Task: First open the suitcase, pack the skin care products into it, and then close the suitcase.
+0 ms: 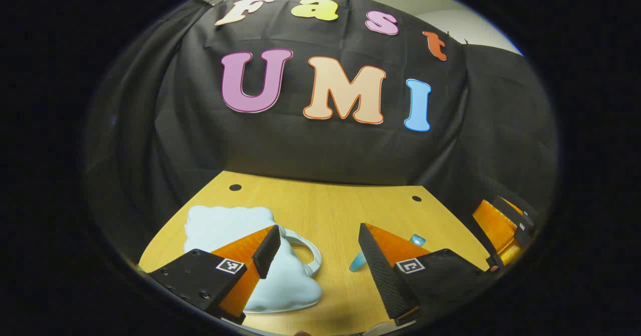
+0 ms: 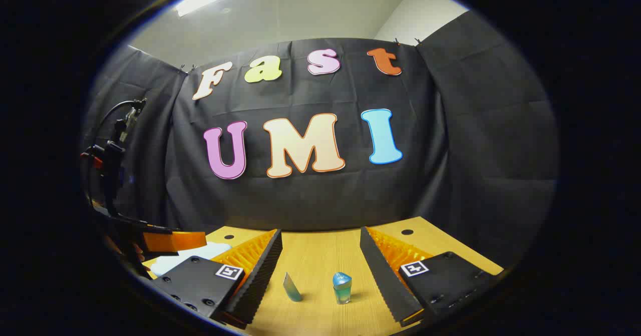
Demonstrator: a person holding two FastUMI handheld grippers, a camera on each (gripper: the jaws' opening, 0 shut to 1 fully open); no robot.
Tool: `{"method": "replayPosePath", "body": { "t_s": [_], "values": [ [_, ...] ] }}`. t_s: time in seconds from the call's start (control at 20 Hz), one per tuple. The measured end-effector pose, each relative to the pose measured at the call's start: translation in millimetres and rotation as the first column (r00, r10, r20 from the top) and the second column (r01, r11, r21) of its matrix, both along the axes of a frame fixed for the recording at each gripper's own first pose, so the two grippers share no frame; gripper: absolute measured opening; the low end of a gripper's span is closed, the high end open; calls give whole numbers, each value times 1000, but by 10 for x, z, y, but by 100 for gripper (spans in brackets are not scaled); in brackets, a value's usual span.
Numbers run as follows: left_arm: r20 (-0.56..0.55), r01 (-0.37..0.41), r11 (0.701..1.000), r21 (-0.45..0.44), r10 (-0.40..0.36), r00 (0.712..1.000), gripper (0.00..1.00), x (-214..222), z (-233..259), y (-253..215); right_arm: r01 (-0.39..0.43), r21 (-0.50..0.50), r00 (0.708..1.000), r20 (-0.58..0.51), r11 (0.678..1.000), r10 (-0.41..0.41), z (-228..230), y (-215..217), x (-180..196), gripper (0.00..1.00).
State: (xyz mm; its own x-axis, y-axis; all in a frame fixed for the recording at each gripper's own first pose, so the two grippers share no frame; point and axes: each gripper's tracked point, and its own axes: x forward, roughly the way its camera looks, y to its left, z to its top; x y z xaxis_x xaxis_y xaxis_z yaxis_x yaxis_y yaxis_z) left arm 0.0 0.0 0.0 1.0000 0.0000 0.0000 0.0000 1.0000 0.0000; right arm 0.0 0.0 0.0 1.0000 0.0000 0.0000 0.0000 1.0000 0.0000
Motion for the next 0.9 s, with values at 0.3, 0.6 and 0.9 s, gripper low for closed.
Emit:
{"method": "replayPosePath", "body": {
  "t_s": [0.3,0.6,0.9],
  "values": [
    [-68,-11,1000,17,12,998,94,149,-33,130,-23,13,999,-35,1000,23,-96,2,5,98],
    [-292,33,999,41,-20,956,95,494,-288,131,-41,38,997,-58,998,43,-158,-16,49,98],
    [-567,-14,996,-94,-42,822,97,797,-691,151,-32,55,996,-86,998,37,-260,-100,31,96]
  ]
}}
